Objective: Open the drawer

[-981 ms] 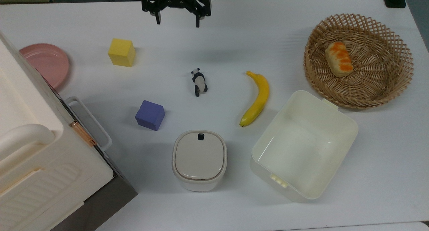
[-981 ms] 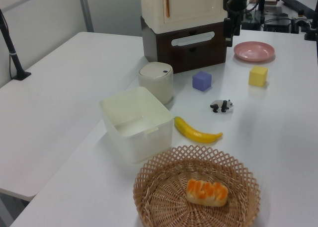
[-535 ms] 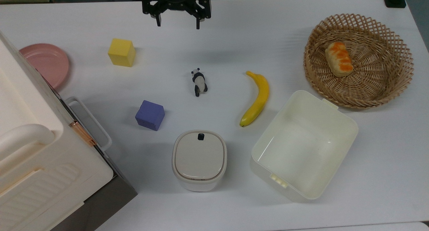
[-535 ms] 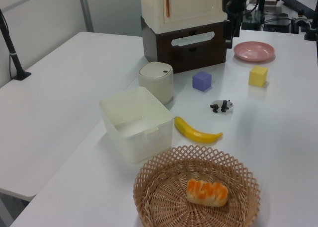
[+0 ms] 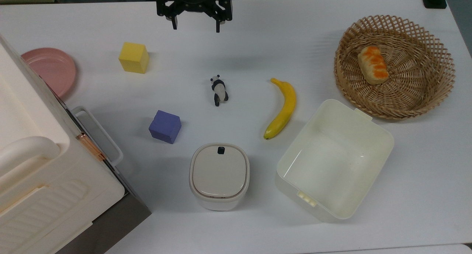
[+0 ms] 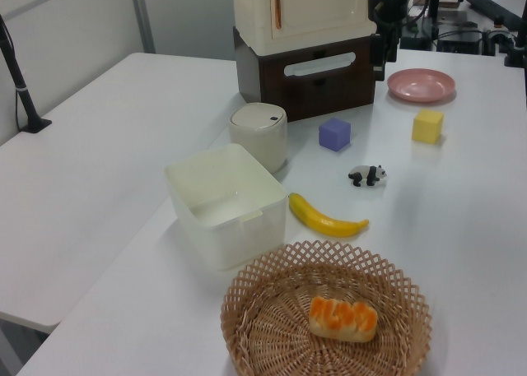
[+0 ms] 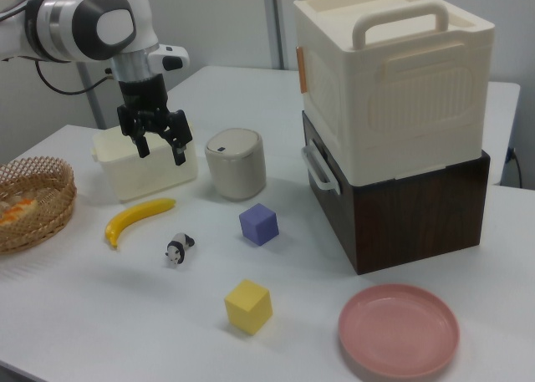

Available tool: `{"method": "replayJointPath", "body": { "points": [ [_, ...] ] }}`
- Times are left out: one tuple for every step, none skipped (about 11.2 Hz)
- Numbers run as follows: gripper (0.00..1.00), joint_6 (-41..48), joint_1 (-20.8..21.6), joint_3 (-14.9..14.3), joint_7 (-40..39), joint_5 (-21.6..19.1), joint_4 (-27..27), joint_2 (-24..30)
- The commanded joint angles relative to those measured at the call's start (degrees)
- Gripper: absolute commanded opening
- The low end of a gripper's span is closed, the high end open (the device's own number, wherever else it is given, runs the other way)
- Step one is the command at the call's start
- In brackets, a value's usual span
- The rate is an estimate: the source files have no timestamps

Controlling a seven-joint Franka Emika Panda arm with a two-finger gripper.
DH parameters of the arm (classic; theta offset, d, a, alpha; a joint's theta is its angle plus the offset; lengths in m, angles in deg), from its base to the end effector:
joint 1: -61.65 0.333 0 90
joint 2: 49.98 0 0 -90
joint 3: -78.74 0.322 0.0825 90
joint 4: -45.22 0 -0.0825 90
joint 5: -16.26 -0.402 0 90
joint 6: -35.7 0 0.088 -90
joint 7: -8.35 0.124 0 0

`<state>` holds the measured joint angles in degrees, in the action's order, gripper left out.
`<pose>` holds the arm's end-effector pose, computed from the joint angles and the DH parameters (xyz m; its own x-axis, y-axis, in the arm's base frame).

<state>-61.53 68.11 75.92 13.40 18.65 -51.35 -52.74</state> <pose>0.5904 0.0334 0.5399 0.9993 -0.0193 -0.0327 -0.0178 -0.9988 0.0466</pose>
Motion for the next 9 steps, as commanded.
{"method": "replayJointPath", "body": {
  "points": [
    [1.0,1.6,-0.5,0.8,-1.2,0.9,1.3,-0.8],
    [1.0,1.6,-0.6,0.8,-3.5,1.2,1.2,-0.8],
    [1.0,1.6,-0.5,0.7,-7.0,1.2,1.2,-0.9],
    [1.0,1.6,-0.5,0.7,-9.3,1.2,1.2,-0.9],
    [1.0,1.6,-0.6,0.8,-10.3,1.2,1.3,-0.9],
    [1.0,1.6,-0.6,0.8,-10.5,1.3,1.3,-0.9],
    [1.0,1.2,-0.5,0.8,-10.9,1.9,1.7,-1.0],
    [1.0,0.6,-0.6,0.8,-13.0,3.3,2.3,-1.3],
    [1.0,-1.3,-0.7,0.7,-17.0,4.9,2.7,-1.7]
  ]
}}
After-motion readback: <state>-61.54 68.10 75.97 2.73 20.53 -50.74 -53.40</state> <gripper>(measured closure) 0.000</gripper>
